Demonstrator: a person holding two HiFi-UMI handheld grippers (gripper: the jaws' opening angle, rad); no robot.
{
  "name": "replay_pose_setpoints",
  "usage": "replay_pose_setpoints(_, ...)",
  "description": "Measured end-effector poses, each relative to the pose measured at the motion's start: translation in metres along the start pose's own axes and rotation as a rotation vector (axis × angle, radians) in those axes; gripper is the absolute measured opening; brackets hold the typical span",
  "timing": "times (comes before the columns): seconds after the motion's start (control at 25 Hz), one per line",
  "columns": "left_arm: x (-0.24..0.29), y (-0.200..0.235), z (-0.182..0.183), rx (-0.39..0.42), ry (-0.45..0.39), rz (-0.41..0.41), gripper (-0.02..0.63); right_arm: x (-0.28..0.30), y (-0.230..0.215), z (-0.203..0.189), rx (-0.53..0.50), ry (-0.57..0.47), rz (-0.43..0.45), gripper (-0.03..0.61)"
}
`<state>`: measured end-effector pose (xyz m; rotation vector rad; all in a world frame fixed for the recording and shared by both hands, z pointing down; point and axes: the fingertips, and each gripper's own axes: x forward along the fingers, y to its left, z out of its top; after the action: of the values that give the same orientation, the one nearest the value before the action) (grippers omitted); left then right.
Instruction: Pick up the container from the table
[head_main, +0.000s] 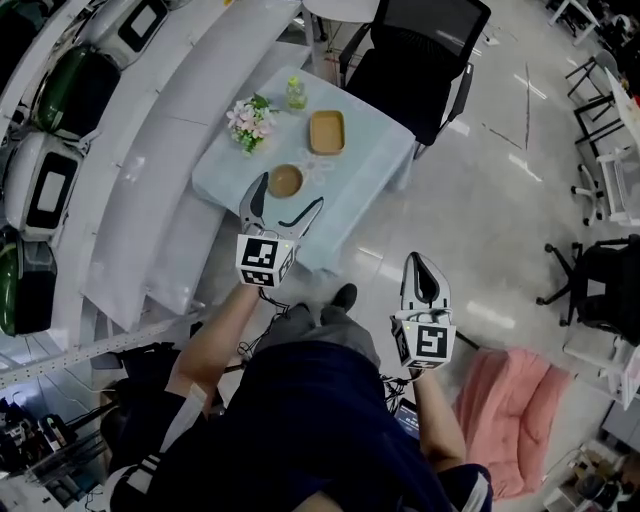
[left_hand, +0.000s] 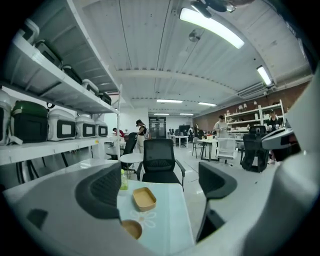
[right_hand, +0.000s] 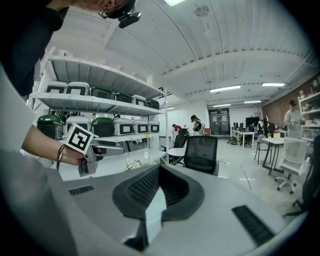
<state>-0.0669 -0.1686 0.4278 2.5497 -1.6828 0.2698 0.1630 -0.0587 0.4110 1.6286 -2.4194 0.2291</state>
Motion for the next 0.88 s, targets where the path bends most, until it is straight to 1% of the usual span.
replay_pose_setpoints(0.12, 0.033, 0.014, -0.024, -0.039, 0.042, 0.012, 0.488, 0.019, -0.01, -0.001, 0.0, 0.01, 0.0, -0.002)
replay_pose_setpoints(0.2, 0.054, 0.024, -0.037, -0.05, 0.067, 0.015, 0.488, 0.031, -0.014, 0.0, -0.005, 0.015, -0.004, -0.002)
replay_pose_setpoints(0.48, 0.119, 0.045, -0.077, -0.055, 0.145, -0.016, 0.488, 0.057, -0.028, 0.002, 0.01, 0.034, -0.056, -0.002)
replay_pose_setpoints(0.72, 0.164, 0.06, -0.117, -0.068, 0.229, -0.051, 0.486, 0.084, -0.03, -0.008, 0.02, 0.068, -0.061, -0.002)
replay_pose_setpoints(0.88, 0.19, 0.072, -0.143, -0.082, 0.289, -0.061, 0.467, 0.096, -0.029, -0.016, 0.02, 0.092, -0.061, -0.002)
